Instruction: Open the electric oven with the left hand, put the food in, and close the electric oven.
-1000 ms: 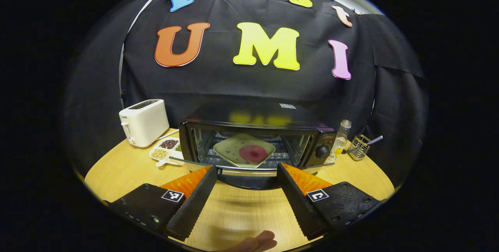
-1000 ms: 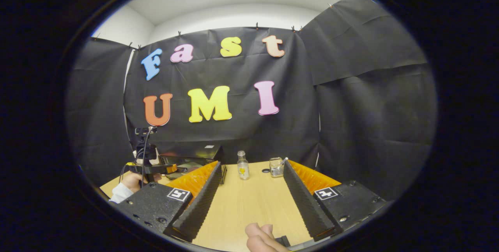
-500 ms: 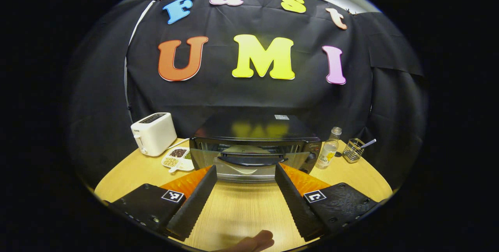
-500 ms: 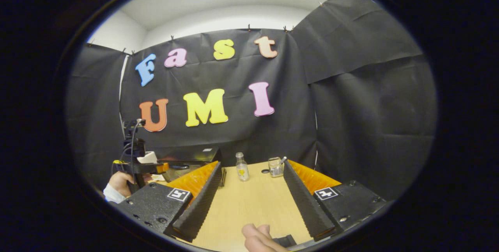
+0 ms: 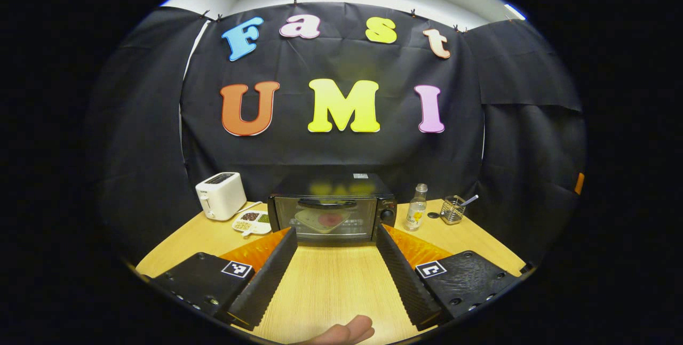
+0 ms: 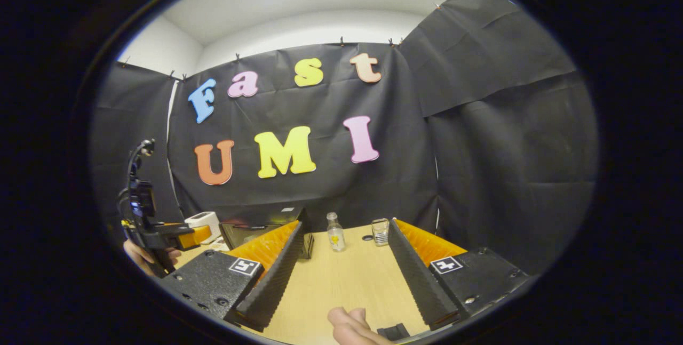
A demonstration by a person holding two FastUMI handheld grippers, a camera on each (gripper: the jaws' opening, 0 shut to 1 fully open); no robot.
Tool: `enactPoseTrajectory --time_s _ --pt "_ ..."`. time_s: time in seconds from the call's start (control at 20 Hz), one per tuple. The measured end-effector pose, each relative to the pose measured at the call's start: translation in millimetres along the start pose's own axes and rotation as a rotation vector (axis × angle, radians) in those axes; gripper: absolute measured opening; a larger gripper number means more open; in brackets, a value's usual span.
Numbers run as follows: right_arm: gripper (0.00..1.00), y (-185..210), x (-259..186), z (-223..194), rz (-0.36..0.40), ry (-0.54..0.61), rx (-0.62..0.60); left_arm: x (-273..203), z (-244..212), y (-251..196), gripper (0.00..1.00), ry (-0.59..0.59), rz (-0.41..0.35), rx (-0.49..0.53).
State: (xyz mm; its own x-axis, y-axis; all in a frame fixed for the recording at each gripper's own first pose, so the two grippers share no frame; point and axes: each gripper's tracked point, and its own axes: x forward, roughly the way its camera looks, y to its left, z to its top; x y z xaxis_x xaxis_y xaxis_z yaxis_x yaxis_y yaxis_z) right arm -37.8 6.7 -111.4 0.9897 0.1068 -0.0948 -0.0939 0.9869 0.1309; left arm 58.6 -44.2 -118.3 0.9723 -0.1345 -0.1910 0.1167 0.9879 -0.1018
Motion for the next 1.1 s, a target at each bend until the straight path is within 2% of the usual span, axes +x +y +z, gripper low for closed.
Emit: enactPoseTrajectory --time_s 0.1,0.25,0.35,0.55,0.75,0.9,1.1 --pt "0.96 -2 4 -5 -0.002 0.017 -0.01 -22 10 -4 0.95 -0.053 0.01 -0.009" --pt "0.96 -2 5 -7 0.003 0.03 -0.02 -48 14 7 0.95 -0.107 0.072 0.002" --pt "0.96 -2 5 -7 0.006 0.036 -0.026 -59 4 12 0.95 -0.102 0.095 0.016" --pt "0.96 0 5 -6 0.005 0.04 -0.066 -68 -6 4 0.95 -0.076 0.054 -0.047" --pt "0.96 3 6 -6 -0.007 0.037 -0.131 -75 -2 7 0.95 -0.096 0.056 -0.035" --pt "0.96 8 -1 -6 -0.007 0.043 -0.148 -79 1 0 0.95 -0.111 0.034 -0.025" --pt "0.96 7 -6 -2 -0.015 0.033 -0.165 -83 7 1 0.95 -0.138 0.046 0.002"
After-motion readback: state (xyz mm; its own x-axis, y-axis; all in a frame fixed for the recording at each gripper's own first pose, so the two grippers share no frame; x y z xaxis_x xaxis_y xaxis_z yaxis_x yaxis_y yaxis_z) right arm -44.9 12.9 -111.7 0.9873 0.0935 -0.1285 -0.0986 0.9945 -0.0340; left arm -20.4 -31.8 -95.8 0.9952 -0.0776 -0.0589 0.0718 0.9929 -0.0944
